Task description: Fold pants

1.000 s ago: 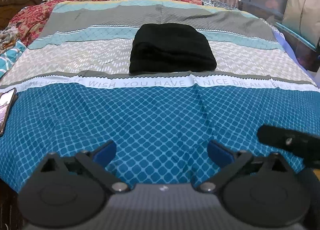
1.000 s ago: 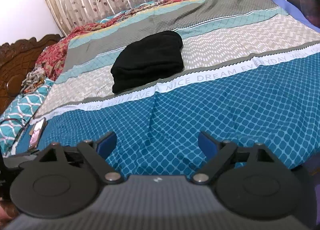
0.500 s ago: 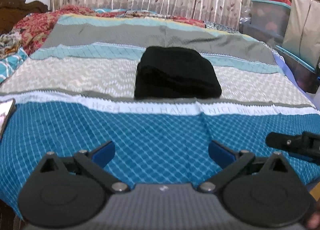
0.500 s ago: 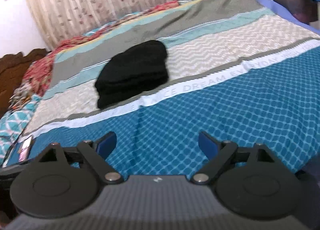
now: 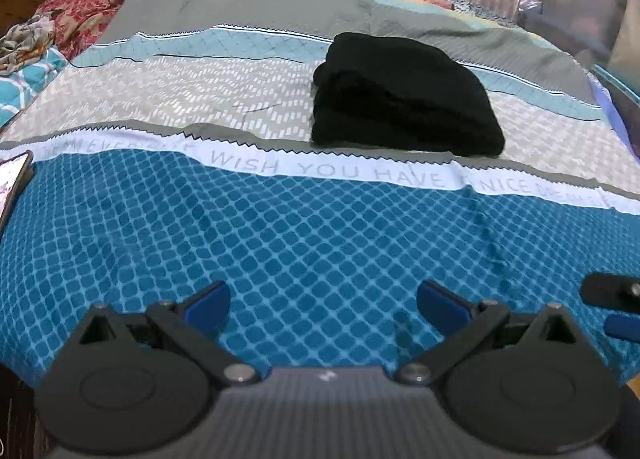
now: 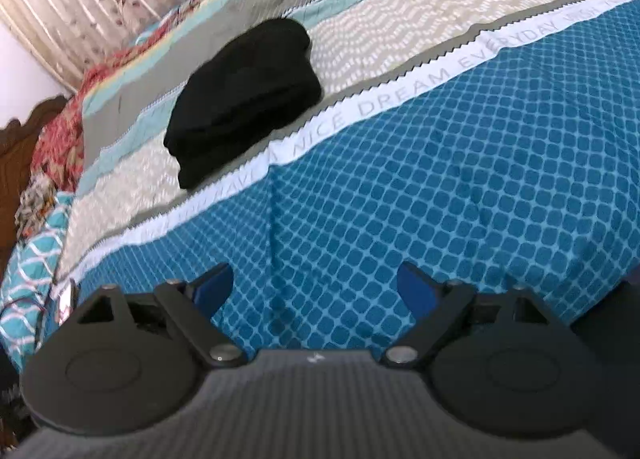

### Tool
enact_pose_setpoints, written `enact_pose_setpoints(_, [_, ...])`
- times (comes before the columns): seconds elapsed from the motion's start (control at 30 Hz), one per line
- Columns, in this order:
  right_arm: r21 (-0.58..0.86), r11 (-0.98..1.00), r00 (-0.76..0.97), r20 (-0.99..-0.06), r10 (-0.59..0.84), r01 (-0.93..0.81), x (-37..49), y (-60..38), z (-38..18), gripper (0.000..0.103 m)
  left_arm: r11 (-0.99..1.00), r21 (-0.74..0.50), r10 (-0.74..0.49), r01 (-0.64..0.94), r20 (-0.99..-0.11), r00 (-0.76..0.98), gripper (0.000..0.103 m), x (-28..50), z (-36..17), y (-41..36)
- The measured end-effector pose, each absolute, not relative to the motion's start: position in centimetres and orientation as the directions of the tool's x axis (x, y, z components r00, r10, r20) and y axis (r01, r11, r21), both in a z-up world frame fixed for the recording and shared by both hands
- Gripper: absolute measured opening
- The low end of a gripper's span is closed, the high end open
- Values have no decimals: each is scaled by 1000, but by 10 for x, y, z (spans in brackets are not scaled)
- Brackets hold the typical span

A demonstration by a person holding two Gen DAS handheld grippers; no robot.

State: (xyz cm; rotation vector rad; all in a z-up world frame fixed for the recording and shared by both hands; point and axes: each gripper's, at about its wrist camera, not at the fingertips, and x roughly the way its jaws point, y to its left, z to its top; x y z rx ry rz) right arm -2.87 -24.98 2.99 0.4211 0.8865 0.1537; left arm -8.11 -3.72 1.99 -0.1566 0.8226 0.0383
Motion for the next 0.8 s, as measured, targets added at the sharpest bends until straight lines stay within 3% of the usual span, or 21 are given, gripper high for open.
enact_pose_setpoints(0.17, [380, 924, 634, -725, 268, 44, -27, -246, 31, 91, 996, -61, -1, -65, -739, 674, 103, -61, 21, -44])
enact_pose_setpoints(0.57, [325, 946, 670, -702, 244, -4, -26, -240, 39, 91, 998, -39, 2, -52, -786, 618, 103, -71, 31, -57])
enact_pose_setpoints(0.8, [333, 942, 671, -691, 268, -33, -24, -239, 42, 91, 991, 58, 123, -117, -717, 686, 103, -77, 60, -54])
